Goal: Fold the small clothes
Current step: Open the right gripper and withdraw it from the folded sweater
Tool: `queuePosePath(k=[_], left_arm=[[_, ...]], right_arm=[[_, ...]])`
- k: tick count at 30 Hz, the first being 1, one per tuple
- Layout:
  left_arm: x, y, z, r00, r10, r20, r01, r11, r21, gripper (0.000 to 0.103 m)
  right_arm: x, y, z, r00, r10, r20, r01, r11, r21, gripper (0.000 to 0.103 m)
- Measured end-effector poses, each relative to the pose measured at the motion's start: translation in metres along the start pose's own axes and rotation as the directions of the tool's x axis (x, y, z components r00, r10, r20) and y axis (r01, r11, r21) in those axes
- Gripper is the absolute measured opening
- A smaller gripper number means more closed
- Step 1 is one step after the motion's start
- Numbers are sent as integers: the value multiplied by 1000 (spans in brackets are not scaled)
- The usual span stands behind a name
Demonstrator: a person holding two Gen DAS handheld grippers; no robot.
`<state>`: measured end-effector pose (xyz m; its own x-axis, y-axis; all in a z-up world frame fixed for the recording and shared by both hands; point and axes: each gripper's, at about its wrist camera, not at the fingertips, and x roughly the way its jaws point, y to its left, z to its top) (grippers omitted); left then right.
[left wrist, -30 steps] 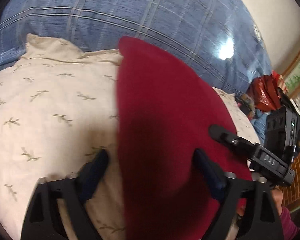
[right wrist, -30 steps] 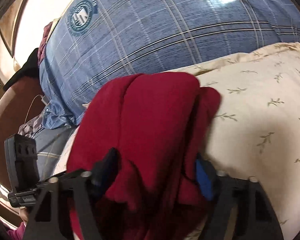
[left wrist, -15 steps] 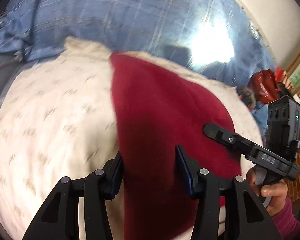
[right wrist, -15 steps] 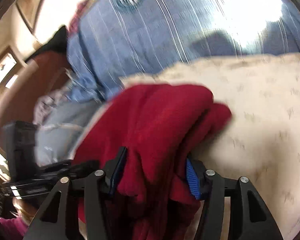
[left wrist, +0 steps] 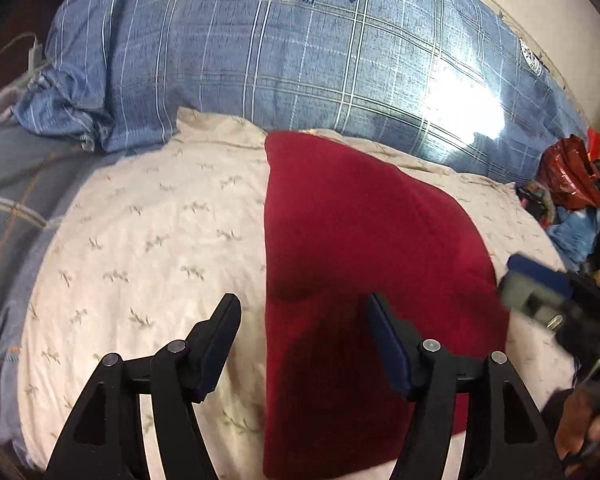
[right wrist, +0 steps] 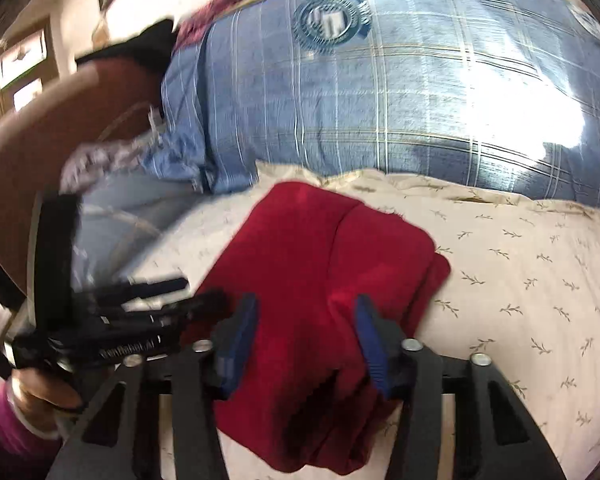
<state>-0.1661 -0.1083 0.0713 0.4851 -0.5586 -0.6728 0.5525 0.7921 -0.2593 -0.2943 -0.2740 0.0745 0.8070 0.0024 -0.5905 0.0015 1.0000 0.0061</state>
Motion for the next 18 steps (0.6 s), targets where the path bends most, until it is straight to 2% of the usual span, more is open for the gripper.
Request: queuePosePath(k=[2, 6, 13, 15, 18], left_arm=[[0, -1, -5, 1000, 17, 6, -17, 1000, 7, 66], [6, 0, -6, 1000, 6, -3, -6, 1000, -16, 71], [0, 0, -7, 998, 46, 31, -45, 999, -7, 71], [-5, 0, -9, 997, 64, 50, -64, 998, -6, 71], [-15, -1, -13, 995, 77, 69, -76, 997, -18, 71]], right_arm=[[17, -3, -5, 998, -30, -47, 31, 999, 14, 44], [46, -14, -13, 991, -79, -109, 84, 996, 38, 44], [22, -9, -11, 994, -76, -75, 80, 995, 56, 49], [10, -8, -11, 992, -110, -58, 114, 992, 55, 59], [-4, -9, -14, 988, -155, -27, 156, 986, 62, 66]])
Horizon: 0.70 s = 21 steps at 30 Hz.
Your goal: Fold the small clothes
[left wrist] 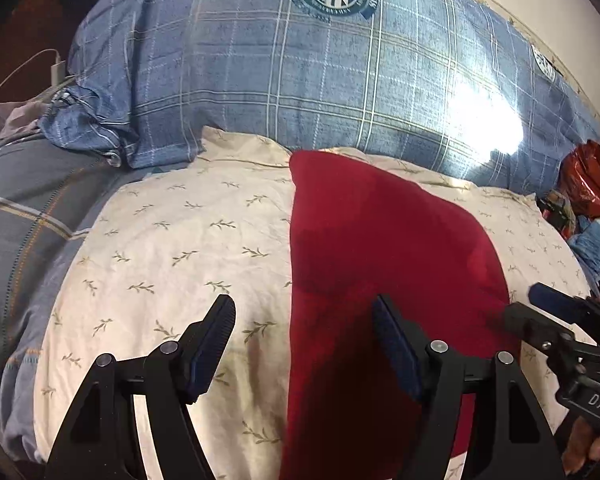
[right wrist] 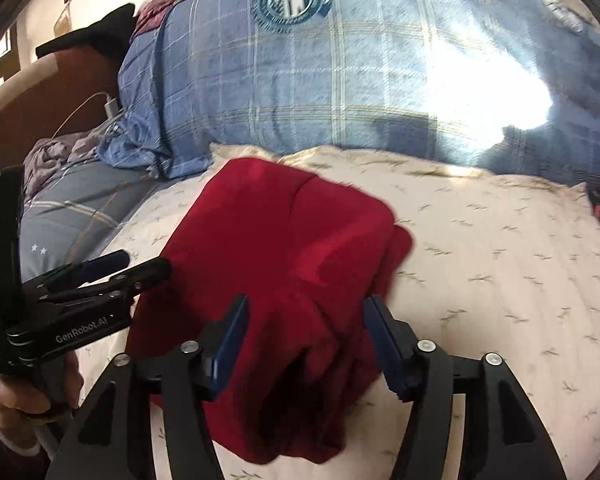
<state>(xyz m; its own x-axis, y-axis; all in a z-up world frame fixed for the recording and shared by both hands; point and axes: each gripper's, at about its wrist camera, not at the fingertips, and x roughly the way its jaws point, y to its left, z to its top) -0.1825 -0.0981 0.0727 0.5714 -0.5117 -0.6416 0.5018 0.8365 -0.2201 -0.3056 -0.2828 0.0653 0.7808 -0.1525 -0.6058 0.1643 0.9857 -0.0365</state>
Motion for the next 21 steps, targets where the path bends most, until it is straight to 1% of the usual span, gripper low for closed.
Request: queuePosePath(k=[2, 4, 6, 9, 13, 15, 17, 21], left_arm=[[-6, 0, -3, 1000, -5, 13, 5, 1000, -15, 71], [-12, -2, -7, 1000, -4, 21, 4, 1000, -16, 71], [-19, -7, -10, 999, 12, 34, -12, 1000, 3, 71], [-29, -14, -15, 997, 39, 59, -41, 999, 34, 71], [-40, -20, -19, 996, 51, 77, -55, 997, 52, 71], [-44, -21, -21, 995, 56, 77, -61, 997, 54, 71], [-45, -22, -23, 997, 53, 54, -56, 997, 60, 71], [-49, -21, -22, 996, 62, 57, -65, 996, 53, 71]], right_arm=[[-5, -3, -2, 1000, -18, 4, 18, 1000, 16, 70], [-9, -4, -4, 1000, -30, 3, 30, 999, 24, 71], [-11, -5, -7, 999, -45, -5, 45, 999, 28, 74], [-14, -6, -10, 998, -63, -9, 63, 997, 32, 76], [-15, -8, -13, 998, -67, -16, 68, 996, 58, 77], [-15, -9, -13, 998, -68, -17, 69, 996, 64, 77], [-15, -6, -12, 997, -71, -16, 72, 996, 61, 78], [-16, 0, -12, 997, -73, -10, 73, 996, 51, 81]])
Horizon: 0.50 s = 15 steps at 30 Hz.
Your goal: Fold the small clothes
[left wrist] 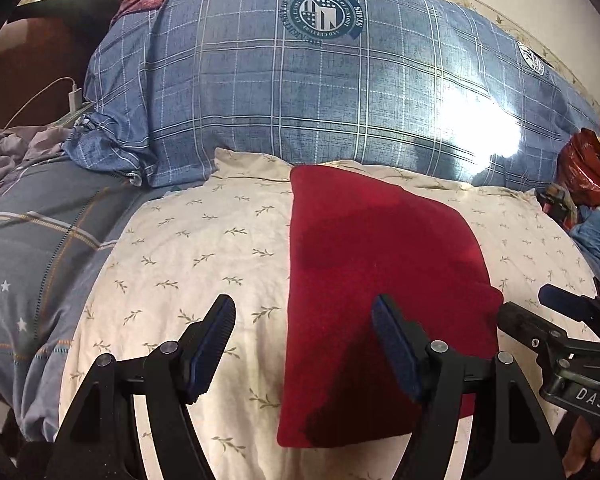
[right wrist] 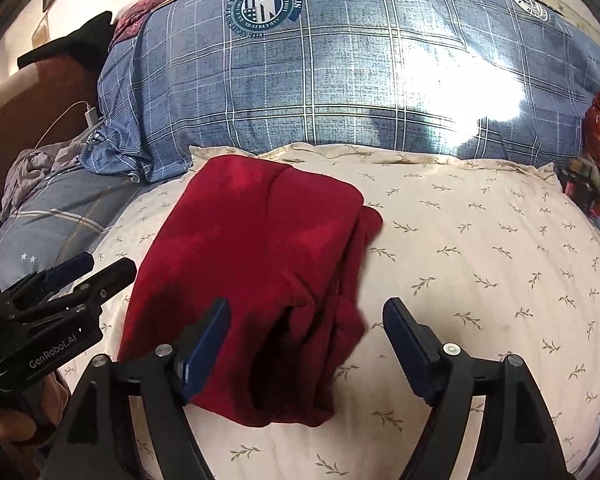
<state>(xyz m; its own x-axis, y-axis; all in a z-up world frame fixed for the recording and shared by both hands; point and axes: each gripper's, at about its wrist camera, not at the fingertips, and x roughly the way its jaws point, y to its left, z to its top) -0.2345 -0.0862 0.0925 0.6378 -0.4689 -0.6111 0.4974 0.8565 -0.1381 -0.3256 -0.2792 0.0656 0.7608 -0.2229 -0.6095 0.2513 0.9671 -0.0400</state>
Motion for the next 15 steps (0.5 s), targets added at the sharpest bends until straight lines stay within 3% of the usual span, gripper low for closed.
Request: queuePosePath(k=[15], left_arm=[[1, -1, 0, 1000, 16, 9, -16, 1000, 14, 71]], right_arm=[[5, 1, 2, 1000, -2, -8, 2, 1000, 5, 82]])
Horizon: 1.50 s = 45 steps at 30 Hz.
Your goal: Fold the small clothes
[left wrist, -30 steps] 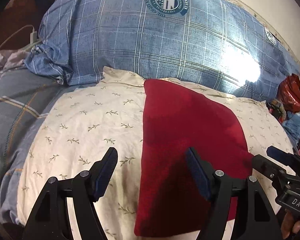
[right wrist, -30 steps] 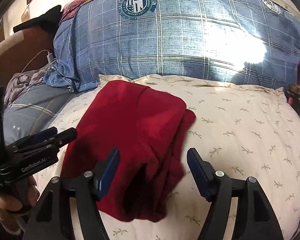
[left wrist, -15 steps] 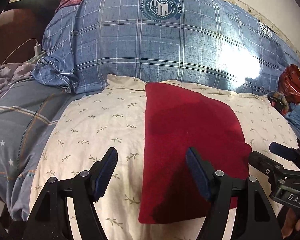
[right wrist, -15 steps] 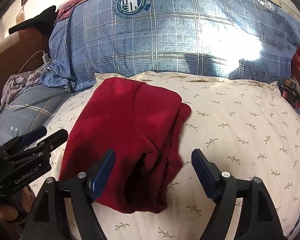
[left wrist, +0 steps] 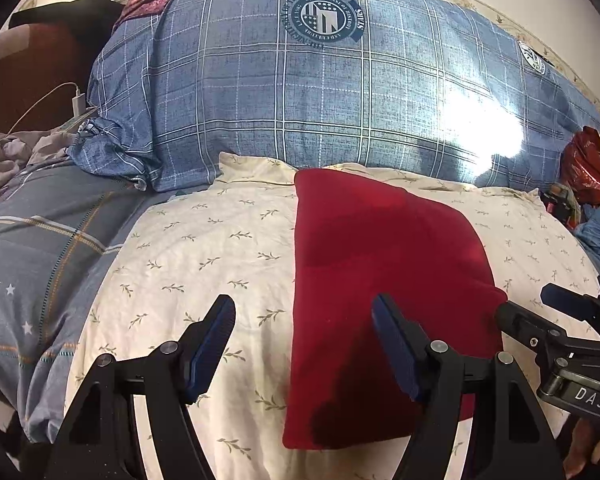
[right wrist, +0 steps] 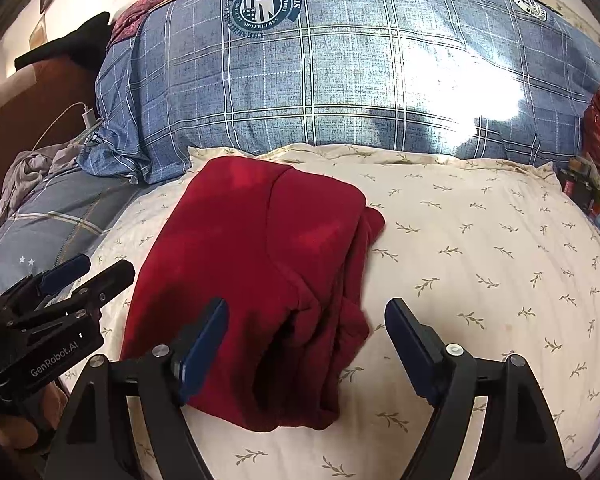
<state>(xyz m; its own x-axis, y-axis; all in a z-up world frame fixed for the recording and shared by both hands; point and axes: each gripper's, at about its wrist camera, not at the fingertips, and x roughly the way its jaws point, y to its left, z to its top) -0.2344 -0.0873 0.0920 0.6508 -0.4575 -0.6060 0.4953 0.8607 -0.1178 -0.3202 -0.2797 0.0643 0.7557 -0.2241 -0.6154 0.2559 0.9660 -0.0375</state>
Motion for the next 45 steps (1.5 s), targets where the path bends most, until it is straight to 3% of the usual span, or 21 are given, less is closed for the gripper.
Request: queuePosePath(k=[45], left_arm=[[22, 2, 4, 999, -5, -40, 6, 1000, 14, 70]], right_arm=[[19, 0, 3, 999, 18, -48, -17, 1000, 13, 82]])
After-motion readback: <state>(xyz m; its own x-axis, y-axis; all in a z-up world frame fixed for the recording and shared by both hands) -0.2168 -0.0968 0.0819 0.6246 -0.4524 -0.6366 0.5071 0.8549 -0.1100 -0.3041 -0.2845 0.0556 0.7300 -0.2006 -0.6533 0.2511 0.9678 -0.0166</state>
